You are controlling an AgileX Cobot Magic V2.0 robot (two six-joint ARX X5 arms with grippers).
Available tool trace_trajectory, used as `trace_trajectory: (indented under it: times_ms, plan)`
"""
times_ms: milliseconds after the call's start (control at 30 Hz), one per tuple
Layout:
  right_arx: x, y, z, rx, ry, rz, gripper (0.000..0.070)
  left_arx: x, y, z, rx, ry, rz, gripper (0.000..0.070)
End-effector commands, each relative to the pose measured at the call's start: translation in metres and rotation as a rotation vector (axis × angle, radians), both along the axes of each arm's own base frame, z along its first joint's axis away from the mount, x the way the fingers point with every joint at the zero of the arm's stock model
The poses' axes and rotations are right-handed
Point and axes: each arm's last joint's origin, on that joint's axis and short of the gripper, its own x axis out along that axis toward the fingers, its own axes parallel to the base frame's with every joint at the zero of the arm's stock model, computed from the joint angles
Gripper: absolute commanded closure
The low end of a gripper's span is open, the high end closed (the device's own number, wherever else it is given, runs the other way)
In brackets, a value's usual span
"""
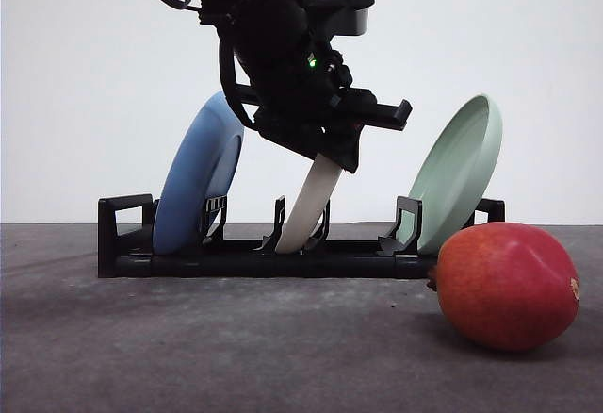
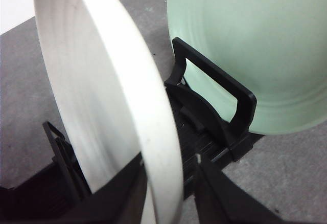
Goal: Place pomegranate in white plate
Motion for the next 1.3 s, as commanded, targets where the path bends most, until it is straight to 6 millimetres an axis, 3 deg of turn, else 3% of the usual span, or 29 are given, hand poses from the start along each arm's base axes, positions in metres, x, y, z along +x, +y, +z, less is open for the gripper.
trace_trajectory:
  times_ms: [0, 133, 200, 833, 1267]
  plan:
    - [-0.001, 0.000, 0.006, 0.016, -0.021, 0.000, 0.0352, 0.000, -0.007, 0.002, -0.032, -0.002, 0.003, 0.0568]
    - [-0.001, 0.000, 0.006, 0.016, -0.021, 0.000, 0.0352, 0.000, -0.006, 0.005, -0.045, -0.002, 0.008, 0.0671]
    - [-0.001, 0.000, 0.006, 0.016, -0.021, 0.000, 0.0352, -0.001, -0.006, 0.008, -0.049, -0.005, 0.008, 0.0688]
    - [-0.001, 0.000, 0.006, 0.016, -0.020, 0.001, 0.0352, -0.021, 0.013, 0.066, -0.215, -0.057, 0.030, 0.0688]
    - [-0.001, 0.000, 0.006, 0.016, -0.021, 0.000, 0.0352, -0.071, 0.034, 0.113, -0.313, 0.030, -0.074, 0.0689]
